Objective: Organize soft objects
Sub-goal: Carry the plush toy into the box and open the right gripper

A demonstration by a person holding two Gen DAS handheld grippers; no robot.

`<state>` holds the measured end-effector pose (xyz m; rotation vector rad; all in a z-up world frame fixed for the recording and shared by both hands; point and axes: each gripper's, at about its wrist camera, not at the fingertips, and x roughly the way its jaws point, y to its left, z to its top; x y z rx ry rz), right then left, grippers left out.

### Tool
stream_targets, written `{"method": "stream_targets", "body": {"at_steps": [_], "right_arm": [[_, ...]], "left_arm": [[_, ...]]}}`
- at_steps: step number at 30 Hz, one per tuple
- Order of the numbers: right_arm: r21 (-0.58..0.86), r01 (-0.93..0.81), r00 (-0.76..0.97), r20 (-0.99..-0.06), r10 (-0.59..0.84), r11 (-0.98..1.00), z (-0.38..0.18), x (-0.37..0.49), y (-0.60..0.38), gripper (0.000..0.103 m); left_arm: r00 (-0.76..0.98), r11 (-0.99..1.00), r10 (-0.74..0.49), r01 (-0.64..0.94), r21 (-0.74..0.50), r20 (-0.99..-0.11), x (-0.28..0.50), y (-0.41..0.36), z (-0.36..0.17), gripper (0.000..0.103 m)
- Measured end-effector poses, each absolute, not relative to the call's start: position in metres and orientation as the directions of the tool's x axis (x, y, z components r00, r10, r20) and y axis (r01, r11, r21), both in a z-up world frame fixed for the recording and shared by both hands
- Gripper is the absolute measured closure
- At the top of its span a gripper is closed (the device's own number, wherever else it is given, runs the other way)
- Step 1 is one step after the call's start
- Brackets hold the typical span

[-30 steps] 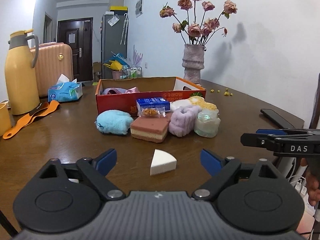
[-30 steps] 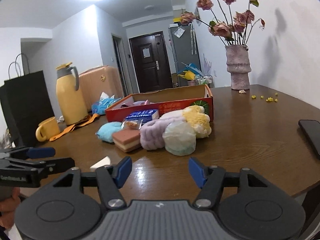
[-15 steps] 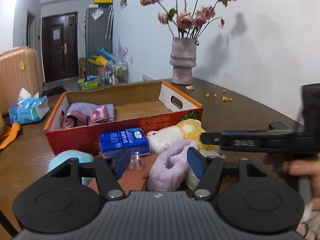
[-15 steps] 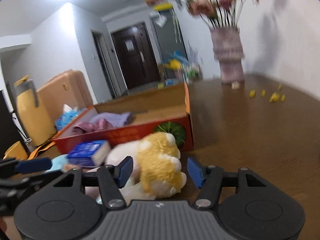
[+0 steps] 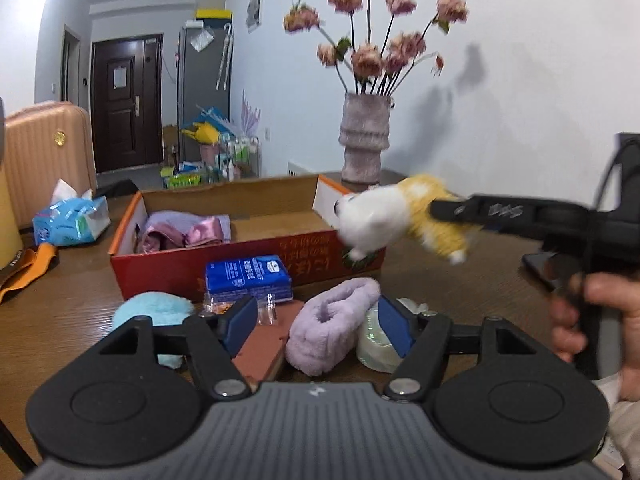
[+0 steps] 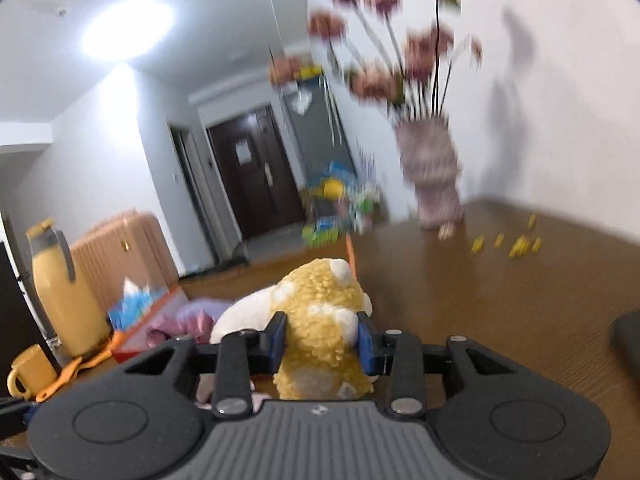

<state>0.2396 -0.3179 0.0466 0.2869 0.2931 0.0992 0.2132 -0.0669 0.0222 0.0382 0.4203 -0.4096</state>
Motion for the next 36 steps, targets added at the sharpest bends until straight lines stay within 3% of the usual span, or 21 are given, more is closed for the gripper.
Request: {"method": "stream_targets", "body": {"at_steps": [3, 7, 9, 12, 16, 20, 22, 24, 27, 30, 36], "right_arm": [[0.28, -0.128, 0.955, -0.223, 0.195, 0.951, 0.064, 0.191, -0.316, 0.068], [0.349, -0.214, 0.889, -0.318, 0.331, 0.912, 0.04, 0.141, -0.305, 0.067], [0.357, -0.191, 0.866, -0.378, 0.328, 0.914, 0.017, 0.127, -0.299, 0.067], [0.41, -0.143, 0.837, -0.436, 0.331, 0.901, -0.011, 0.126, -0.302, 0.067], [0.438, -0.154, 0.833, -0.424, 0.355, 0.886, -0.02, 0.123, -0.313, 0.059], [0.442, -0.155, 0.829, -0.429, 0.359, 0.884, -0.02, 0.117, -0.315, 0.058], [0.449, -0.163, 0.825, -0.426, 0.371, 0.879, -0.02, 0.118, -0.315, 0.062], [0.435, -0.168, 0.827, -0.427, 0.366, 0.885, -0.019, 0.119, -0.313, 0.064], [0.413, -0.191, 0.832, -0.414, 0.37, 0.891, -0.006, 0.123, -0.311, 0.065], [0.408, -0.231, 0.85, -0.357, 0.388, 0.883, 0.022, 0.139, -0.313, 0.065], [0.367, -0.25, 0.878, -0.304, 0.37, 0.896, 0.086, 0.27, -0.314, 0.065]], "left_arm": [[0.836, 0.908, -0.403, 0.417, -0.047, -0.373, 0.182, -0.061, 0.026, 0.027], [0.812, 0.89, -0.439, 0.452, -0.061, -0.384, 0.148, -0.058, 0.005, 0.027], [0.786, 0.88, -0.459, 0.467, -0.089, -0.415, 0.144, -0.061, -0.008, 0.037], [0.759, 0.872, -0.462, 0.482, -0.08, -0.459, 0.143, -0.073, -0.023, 0.038], [0.744, 0.876, -0.446, 0.477, -0.072, -0.497, 0.153, -0.083, -0.035, 0.038], [0.715, 0.857, -0.488, 0.501, -0.12, -0.5, 0.167, -0.083, -0.041, 0.038], [0.691, 0.841, -0.514, 0.521, -0.142, -0.507, 0.171, -0.084, -0.044, 0.056], [0.681, 0.836, -0.525, 0.524, -0.162, -0.51, 0.174, -0.084, -0.045, 0.058], [0.682, 0.834, -0.539, 0.514, -0.2, -0.495, 0.18, -0.078, -0.03, 0.058], [0.708, 0.823, -0.563, 0.524, -0.219, -0.426, 0.199, -0.069, 0.004, 0.058], [0.72, 0.832, -0.551, 0.514, -0.21, -0.421, 0.342, -0.073, 0.068, 0.058]]}}
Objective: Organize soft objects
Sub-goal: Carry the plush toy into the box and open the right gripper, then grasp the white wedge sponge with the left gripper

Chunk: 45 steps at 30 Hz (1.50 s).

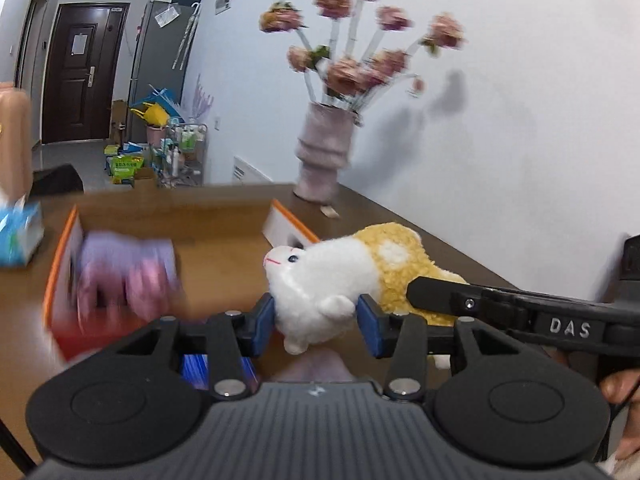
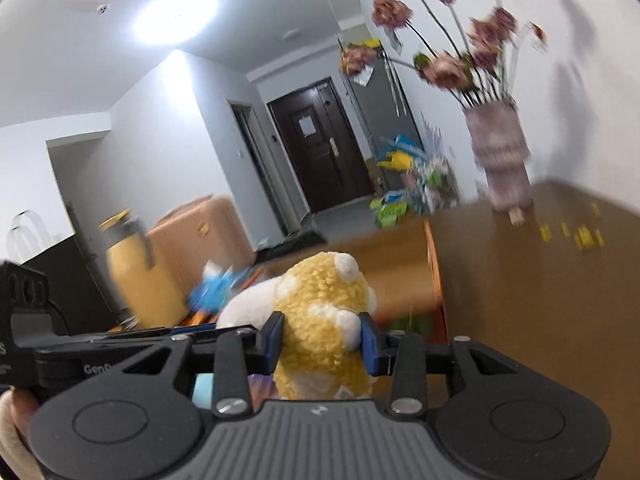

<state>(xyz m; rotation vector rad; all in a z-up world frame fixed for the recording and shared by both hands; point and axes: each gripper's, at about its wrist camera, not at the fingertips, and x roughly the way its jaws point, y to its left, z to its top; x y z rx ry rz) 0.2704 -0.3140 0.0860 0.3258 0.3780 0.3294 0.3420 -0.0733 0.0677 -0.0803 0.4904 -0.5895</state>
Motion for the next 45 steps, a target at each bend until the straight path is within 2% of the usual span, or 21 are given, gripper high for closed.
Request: {"method": "stream_targets", "body": {"at_steps": [3, 8, 11, 14, 16, 17, 20, 22, 24, 30, 32, 34, 39, 41, 45], "right_arm": [[0.327, -0.209, 0.881, -0.346, 0.322, 0.922, 0.099, 0.363, -0.308, 0.065], [0.34, -0.1, 0.823, -0.5, 0.27, 0.935, 0.075, 0.504, -0.307, 0.066], [0.325, -0.048, 0.775, -0.584, 0.24, 0.944, 0.051, 0.547, -0.301, 0.064], [0.173, -0.023, 0.775, -0.619, 0.127, 0.985, 0.04, 0.556, -0.283, 0.059], [0.11, -0.013, 0.792, -0.606, 0.077, 0.994, 0.041, 0.553, -0.278, 0.058], [0.097, -0.015, 0.795, -0.603, 0.071, 0.995, 0.043, 0.552, -0.276, 0.053], [0.031, -0.005, 0.819, -0.574, 0.022, 0.999, 0.061, 0.539, -0.271, 0.051], [0.044, -0.02, 0.837, -0.546, 0.041, 0.999, 0.084, 0.523, -0.273, 0.051], [0.068, -0.037, 0.852, -0.52, 0.066, 0.997, 0.109, 0.502, -0.278, 0.048], [0.008, -0.08, 0.909, -0.41, 0.076, 0.997, 0.183, 0.413, -0.295, 0.029], [-0.01, -0.1, 0.923, -0.375, 0.089, 0.995, 0.199, 0.383, -0.298, 0.019], [-0.013, -0.106, 0.935, -0.343, 0.095, 0.994, 0.208, 0.358, -0.3, 0.019], [0.004, -0.144, 0.957, -0.255, 0.14, 0.99, 0.211, 0.285, -0.294, 0.018], [0.014, -0.167, 0.964, -0.208, 0.166, 0.986, 0.202, 0.248, -0.289, 0.015], [0.008, -0.206, 0.966, -0.158, 0.205, 0.979, 0.171, 0.181, -0.276, 0.014]], "left_arm": [[0.711, 0.843, -0.53, 0.5, -0.199, -0.462, 0.442, -0.085, 0.071, 0.058], [0.633, 0.871, -0.485, 0.405, -0.276, -0.603, 0.577, -0.096, 0.035, 0.057], [0.65, 0.899, -0.431, 0.371, -0.235, -0.625, 0.601, -0.1, 0.02, 0.058], [0.673, 0.899, -0.429, 0.386, -0.208, -0.602, 0.597, -0.094, 0.019, 0.055], [0.697, 0.906, -0.413, 0.377, -0.191, -0.585, 0.59, -0.087, 0.024, 0.051], [0.707, 0.911, -0.404, 0.371, -0.183, -0.58, 0.586, -0.082, 0.028, 0.051], [0.729, 0.92, -0.38, 0.36, -0.153, -0.569, 0.571, -0.073, 0.047, 0.051], [0.756, 0.928, -0.36, 0.352, -0.124, -0.547, 0.551, -0.064, 0.069, 0.05], [0.786, 0.937, -0.334, 0.338, -0.091, -0.52, 0.528, -0.052, 0.092, 0.04], [0.865, 0.956, -0.254, 0.293, 0.025, -0.433, 0.438, -0.017, 0.151, 0.025], [0.883, 0.958, -0.24, 0.283, 0.051, -0.404, 0.408, -0.01, 0.165, 0.02], [0.896, 0.959, -0.234, 0.276, 0.062, -0.377, 0.38, -0.006, 0.173, 0.019], [0.928, 0.968, -0.205, 0.24, 0.077, -0.312, 0.298, 0.006, 0.165, 0.016], [0.937, 0.967, -0.212, 0.241, 0.078, -0.277, 0.262, 0.011, 0.152, 0.014], [0.948, 0.97, -0.215, 0.235, 0.063, -0.234, 0.19, 0.023, 0.118, 0.011]]}}
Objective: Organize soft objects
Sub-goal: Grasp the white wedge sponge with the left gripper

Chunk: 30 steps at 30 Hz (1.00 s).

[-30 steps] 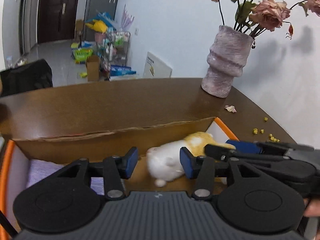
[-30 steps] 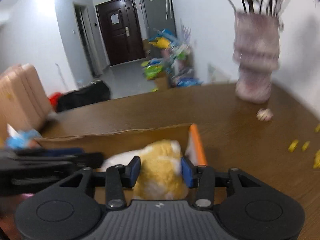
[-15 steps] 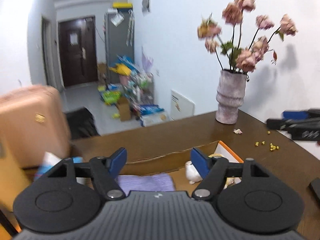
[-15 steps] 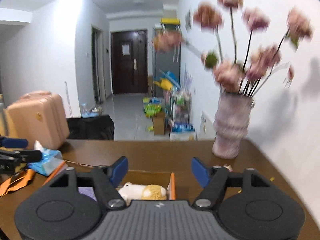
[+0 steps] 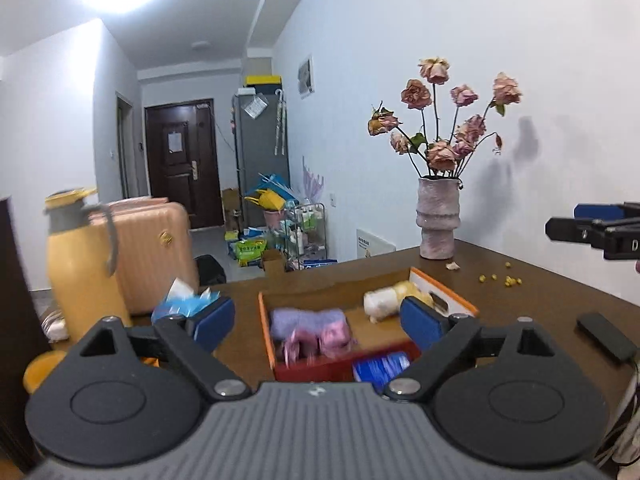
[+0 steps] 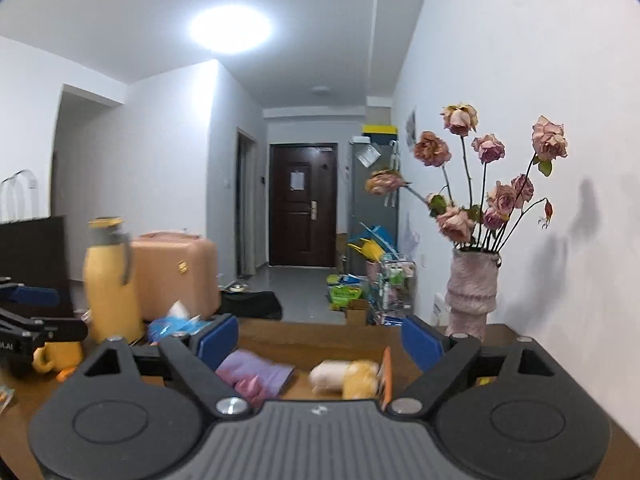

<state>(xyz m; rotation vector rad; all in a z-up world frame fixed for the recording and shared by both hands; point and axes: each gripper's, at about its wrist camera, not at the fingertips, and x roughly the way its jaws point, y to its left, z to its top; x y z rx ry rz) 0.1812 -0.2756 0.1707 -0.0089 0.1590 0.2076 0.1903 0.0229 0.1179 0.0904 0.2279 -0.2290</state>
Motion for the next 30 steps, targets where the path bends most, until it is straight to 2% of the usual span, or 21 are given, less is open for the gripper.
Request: {"method": "stream_targets", "body": {"at_steps": [2, 9, 13, 16, 22, 25, 26, 30], "right_arm": [[0.007, -0.235, 0.96, -0.158, 0.233, 0.972, 0.148, 0.149, -0.267, 0.014], [0.092, -0.268, 0.935, -0.215, 0.282, 0.959, 0.074, 0.06, -0.249, 0.014], [0.126, -0.297, 0.897, -0.304, 0.322, 0.946, 0.049, 0.049, -0.24, 0.015], [0.086, -0.276, 0.904, -0.314, 0.289, 0.957, 0.046, 0.054, -0.232, 0.015], [0.205, -0.296, 0.851, -0.387, 0.355, 0.933, 0.025, 0.079, -0.231, 0.017], [0.225, -0.286, 0.829, -0.429, 0.359, 0.931, 0.011, 0.096, -0.227, 0.032], [0.241, -0.285, 0.821, -0.438, 0.366, 0.928, 0.009, 0.102, -0.226, 0.039], [0.303, -0.275, 0.811, -0.437, 0.39, 0.912, 0.004, 0.132, -0.226, 0.051]], "left_arm": [[0.953, 0.973, -0.211, 0.227, 0.051, -0.218, 0.16, 0.028, 0.1, 0.007], [0.952, 0.983, -0.169, 0.18, 0.019, -0.257, 0.082, 0.04, 0.04, 0.006], [0.937, 0.983, -0.169, 0.182, 0.015, -0.307, 0.084, 0.043, 0.029, 0.006], [0.938, 0.986, -0.153, 0.166, 0.016, -0.31, 0.089, 0.042, 0.025, 0.006], [0.892, 0.973, -0.221, 0.232, -0.02, -0.394, 0.11, 0.026, -0.001, 0.007], [0.861, 0.964, -0.245, 0.267, -0.014, -0.445, 0.129, 0.011, -0.016, 0.01], [0.854, 0.96, -0.252, 0.278, -0.009, -0.455, 0.135, 0.007, -0.019, 0.015], [0.817, 0.948, -0.279, 0.319, -0.008, -0.504, 0.161, -0.004, -0.032, 0.035]]}}
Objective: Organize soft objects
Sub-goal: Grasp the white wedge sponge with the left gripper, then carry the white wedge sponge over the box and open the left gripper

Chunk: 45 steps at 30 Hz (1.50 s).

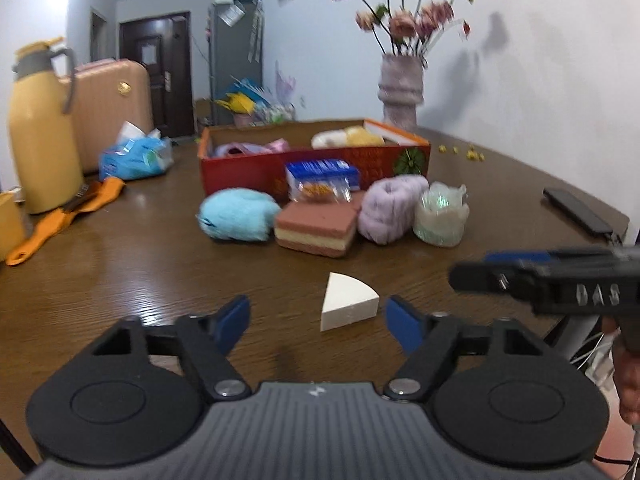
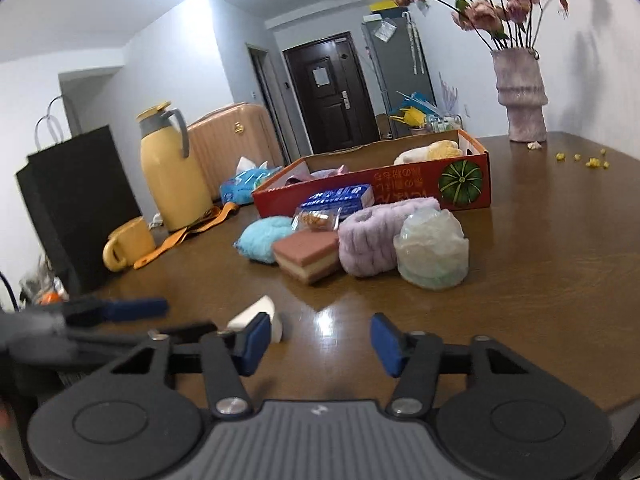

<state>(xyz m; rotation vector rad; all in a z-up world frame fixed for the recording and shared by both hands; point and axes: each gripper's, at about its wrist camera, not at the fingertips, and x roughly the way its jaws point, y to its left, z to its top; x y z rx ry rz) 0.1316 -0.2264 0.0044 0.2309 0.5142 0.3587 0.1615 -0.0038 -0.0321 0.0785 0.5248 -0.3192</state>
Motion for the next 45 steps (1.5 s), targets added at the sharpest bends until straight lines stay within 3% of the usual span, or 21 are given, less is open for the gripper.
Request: {"method": "stream_targets", "body": {"at_steps": [4, 9, 16, 20, 22, 24, 25, 27, 29, 31, 33, 45], "right_arm": [[0.313, -0.28, 0.81, -0.429, 0.399, 0.907, 0.004, 0.162, -0.222, 0.06], [0.314, -0.34, 0.803, -0.393, 0.448, 0.886, 0.006, 0.191, -0.209, 0.06], [0.136, -0.346, 0.836, -0.404, 0.371, 0.928, 0.014, 0.238, -0.172, 0.055], [0.115, -0.314, 0.836, -0.437, 0.332, 0.942, 0.01, 0.269, -0.156, 0.038], [0.111, -0.295, 0.844, -0.435, 0.313, 0.949, 0.007, 0.277, -0.151, 0.031], [0.083, -0.288, 0.853, -0.43, 0.295, 0.954, 0.005, 0.282, -0.144, 0.03], [0.073, -0.277, 0.854, -0.439, 0.281, 0.958, 0.003, 0.285, -0.141, 0.031], [0.079, -0.265, 0.853, -0.446, 0.272, 0.961, 0.002, 0.289, -0.141, 0.048], [0.078, -0.256, 0.857, -0.443, 0.263, 0.964, 0.002, 0.289, -0.141, 0.056], [0.068, -0.256, 0.859, -0.442, 0.259, 0.964, 0.002, 0.287, -0.142, 0.059], [0.068, -0.252, 0.862, -0.439, 0.255, 0.965, 0.004, 0.282, -0.145, 0.061], [0.136, -0.316, 0.862, -0.372, 0.344, 0.939, 0.023, 0.199, -0.179, 0.064]], "left_arm": [[0.785, 0.937, -0.305, 0.347, -0.025, -0.539, 0.185, -0.011, -0.041, 0.046], [0.742, 0.891, -0.395, 0.454, -0.027, -0.542, 0.204, -0.021, -0.044, 0.078], [0.777, 0.913, -0.357, 0.409, -0.017, -0.519, 0.221, -0.002, -0.038, 0.08], [0.792, 0.946, -0.298, 0.319, -0.056, -0.533, 0.237, 0.027, -0.039, 0.078], [0.792, 0.946, -0.306, 0.315, -0.074, -0.528, 0.239, 0.035, -0.038, 0.067], [0.789, 0.936, -0.337, 0.339, -0.094, -0.513, 0.237, 0.037, -0.038, 0.034], [0.791, 0.935, -0.339, 0.343, -0.09, -0.51, 0.236, 0.035, -0.039, 0.032], [0.787, 0.936, -0.329, 0.344, -0.072, -0.522, 0.239, 0.028, -0.042, 0.032], [0.78, 0.938, -0.322, 0.339, -0.071, -0.537, 0.244, 0.023, -0.046, 0.037], [0.779, 0.95, -0.281, 0.31, -0.045, -0.561, 0.249, 0.019, -0.052, 0.05], [0.785, 0.957, -0.254, 0.288, -0.03, -0.564, 0.252, 0.02, -0.053, 0.07], [0.803, 0.949, -0.303, 0.303, -0.086, -0.513, 0.209, 0.021, -0.024, 0.071]]}}
